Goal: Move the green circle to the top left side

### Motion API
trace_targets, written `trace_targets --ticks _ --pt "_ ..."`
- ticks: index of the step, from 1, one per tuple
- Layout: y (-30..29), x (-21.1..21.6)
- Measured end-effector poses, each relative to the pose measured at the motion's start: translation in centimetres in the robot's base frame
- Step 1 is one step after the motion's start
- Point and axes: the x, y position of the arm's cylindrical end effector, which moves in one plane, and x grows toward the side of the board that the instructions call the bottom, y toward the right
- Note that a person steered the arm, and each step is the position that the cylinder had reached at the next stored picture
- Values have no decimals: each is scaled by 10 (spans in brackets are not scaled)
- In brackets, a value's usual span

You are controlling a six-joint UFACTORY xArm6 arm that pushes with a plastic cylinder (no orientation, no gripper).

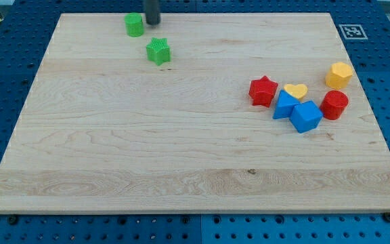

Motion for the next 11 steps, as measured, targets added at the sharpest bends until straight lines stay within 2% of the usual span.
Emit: trace_targets --ticks 1,2,3,4,5,8,10,11 --pt "-42 4" --pt "-33 -6" --pt "19 -8" --pt "45 23" --pt "45 53" --pt "-20 59" --pt "-75 44" --pt "-60 54"
